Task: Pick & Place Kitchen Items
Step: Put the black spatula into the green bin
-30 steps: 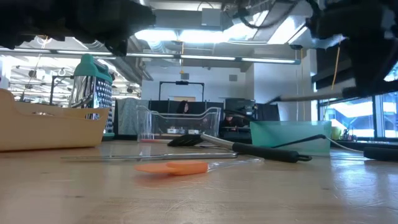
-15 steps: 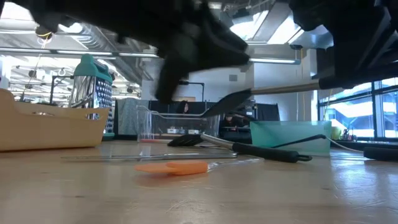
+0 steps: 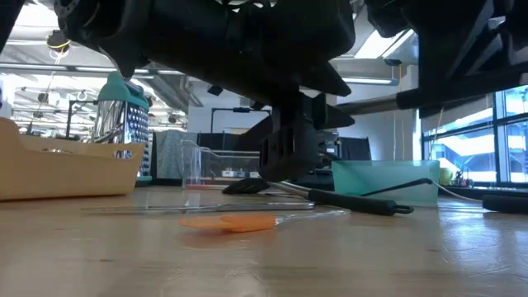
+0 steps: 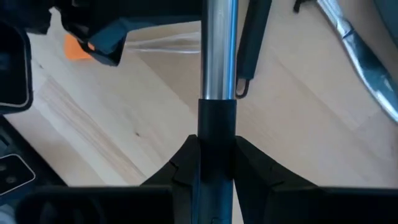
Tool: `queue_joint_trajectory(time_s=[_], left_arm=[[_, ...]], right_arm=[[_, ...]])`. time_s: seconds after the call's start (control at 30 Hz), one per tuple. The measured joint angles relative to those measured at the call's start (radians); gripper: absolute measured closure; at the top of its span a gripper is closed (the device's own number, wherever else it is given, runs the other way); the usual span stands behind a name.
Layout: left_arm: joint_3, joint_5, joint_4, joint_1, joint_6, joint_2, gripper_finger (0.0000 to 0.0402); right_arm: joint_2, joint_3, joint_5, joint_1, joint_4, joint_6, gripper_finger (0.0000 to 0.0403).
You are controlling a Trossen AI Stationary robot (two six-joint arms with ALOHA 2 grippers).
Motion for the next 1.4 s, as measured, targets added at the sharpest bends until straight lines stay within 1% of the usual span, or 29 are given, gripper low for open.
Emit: queue_joint_trajectory(time_s=[0.03, 0.1, 0.13, 0.23, 0.33, 0.43, 0.6, 0.8, 0.93, 1.03, 1.1, 1.17, 1.3, 1.4], left_arm=[[0.000, -0.013, -0.001, 0.000, -0.008, 0.000, 0.0241], [0.000, -0.040, 0.000, 0.000, -0.014, 0.000, 0.0267], [0.000, -0.048, -0.001, -0.001, -0.021, 0.000, 0.0286], [-0.001, -0.064, -0.022, -0.005, -0.020, 0.001, 0.0362], [-0.003, -0.075, -0.018, -0.013, -0.023, 0.000, 0.0385], [-0.001, -0.077, -0.029, -0.014, -0.043, -0.002, 0.0400], [-0.001, -0.075, -0.031, -0.013, -0.036, -0.002, 0.0401], [-0.001, -0.079, -0.031, -0.009, -0.029, -0.002, 0.0393], [-0.001, -0.087, -0.031, -0.010, -0.029, -0.002, 0.0376], [-0.001, -0.083, -0.031, -0.019, -0.029, -0.002, 0.0350], [-0.001, -0.053, -0.031, -0.019, -0.029, -0.002, 0.0325], [-0.001, -0.046, -0.031, -0.015, -0.038, -0.002, 0.0298], [-0.001, -0.046, -0.031, 0.011, -0.040, -0.002, 0.0250], [-0.001, -0.046, -0.032, 0.033, -0.053, -0.002, 0.0226]], right_arm=[[0.000, 0.000, 0.000, -0.002, -0.001, -0.003, 0.0336], [0.000, 0.000, 0.001, -0.006, -0.001, -0.010, 0.0336], [0.000, 0.000, 0.003, -0.006, -0.001, -0.011, 0.0336], [-0.002, 0.001, 0.008, -0.011, 0.004, -0.021, 0.0336], [-0.002, -0.001, 0.007, -0.012, 0.007, -0.029, 0.0337], [-0.002, -0.001, 0.006, -0.012, 0.007, -0.029, 0.0337], [-0.002, -0.001, 0.005, -0.012, 0.004, -0.033, 0.0337], [-0.002, -0.001, 0.004, -0.013, 0.003, -0.033, 0.0337], [-0.002, 0.000, 0.008, -0.013, 0.002, -0.033, 0.0337], [-0.002, 0.000, 0.006, -0.012, 0.004, -0.038, 0.0337], [-0.002, 0.001, 0.003, -0.011, 0.005, -0.039, 0.0337], [-0.002, 0.002, 0.003, -0.011, 0.019, -0.041, 0.0337], [-0.001, 0.002, 0.000, -0.011, 0.051, -0.045, 0.0337], [-0.001, 0.002, -0.002, -0.011, 0.076, -0.058, 0.0337]])
